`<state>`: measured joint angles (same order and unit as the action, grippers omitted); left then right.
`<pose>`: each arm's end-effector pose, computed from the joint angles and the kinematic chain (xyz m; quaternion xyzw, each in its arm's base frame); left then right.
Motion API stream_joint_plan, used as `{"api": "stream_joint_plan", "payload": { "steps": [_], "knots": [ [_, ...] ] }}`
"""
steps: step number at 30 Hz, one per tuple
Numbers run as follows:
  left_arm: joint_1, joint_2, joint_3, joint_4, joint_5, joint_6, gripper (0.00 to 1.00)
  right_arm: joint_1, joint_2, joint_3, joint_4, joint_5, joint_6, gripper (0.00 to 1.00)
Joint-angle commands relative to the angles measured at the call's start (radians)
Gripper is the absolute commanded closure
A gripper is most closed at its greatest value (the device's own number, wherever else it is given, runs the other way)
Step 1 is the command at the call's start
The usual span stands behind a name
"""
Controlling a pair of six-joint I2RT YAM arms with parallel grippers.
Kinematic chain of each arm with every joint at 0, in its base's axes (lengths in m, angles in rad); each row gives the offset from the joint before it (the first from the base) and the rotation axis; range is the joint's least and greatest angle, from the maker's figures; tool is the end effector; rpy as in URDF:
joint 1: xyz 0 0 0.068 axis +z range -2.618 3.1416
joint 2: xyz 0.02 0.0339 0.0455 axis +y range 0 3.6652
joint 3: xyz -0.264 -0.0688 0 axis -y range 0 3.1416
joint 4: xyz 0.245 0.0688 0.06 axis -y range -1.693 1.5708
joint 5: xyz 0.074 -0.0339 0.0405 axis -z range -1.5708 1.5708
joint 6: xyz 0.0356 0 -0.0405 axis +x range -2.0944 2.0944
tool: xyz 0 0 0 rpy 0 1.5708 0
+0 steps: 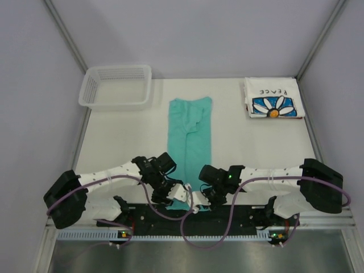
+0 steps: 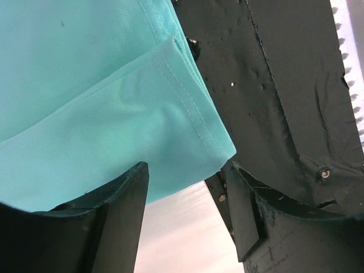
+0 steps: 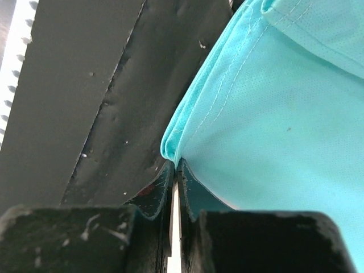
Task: Fold and stack the t-shirts
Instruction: Grab the bottom of the folded rectangular tshirt with both arms
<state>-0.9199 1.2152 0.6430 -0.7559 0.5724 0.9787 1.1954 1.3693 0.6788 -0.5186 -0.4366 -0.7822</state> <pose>0.1007 -0.1641 0.1779 0.7941 0.5267 -0.2767 0.1243 0.0710 0.2212 0.1630 -0.8237 0.4954 0.2445 0.1282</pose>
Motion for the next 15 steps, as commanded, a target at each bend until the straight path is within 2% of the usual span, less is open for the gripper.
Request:
{"api": "stream_joint_plan", "payload": {
  "steps": [1, 10, 11, 13, 15],
  "knots": [
    [-0.03, 0.049, -0.025, 0.061, 0.032, 0.061, 0.39, -0.006, -0.013, 0.047, 0.078, 0.004, 0.057, 1.0],
    [-0.05, 0.107, -0.029, 0.023, 0.081, 0.098, 0.44, -0.045, -0.016, 0.057, 0.08, -0.014, 0.107, 1.0],
    [-0.051, 0.116, -0.026, 0.021, 0.081, 0.094, 0.49, -0.049, -0.015, 0.067, 0.083, -0.017, 0.113, 1.0],
    [-0.057, 0.148, -0.013, 0.009, 0.072, 0.084, 0.72, -0.056, -0.016, 0.08, 0.086, -0.024, 0.132, 1.0],
    [-0.057, 0.173, 0.0, -0.011, 0.067, 0.087, 0.9, -0.066, -0.022, 0.09, 0.088, -0.033, 0.146, 1.0]
  ]
}}
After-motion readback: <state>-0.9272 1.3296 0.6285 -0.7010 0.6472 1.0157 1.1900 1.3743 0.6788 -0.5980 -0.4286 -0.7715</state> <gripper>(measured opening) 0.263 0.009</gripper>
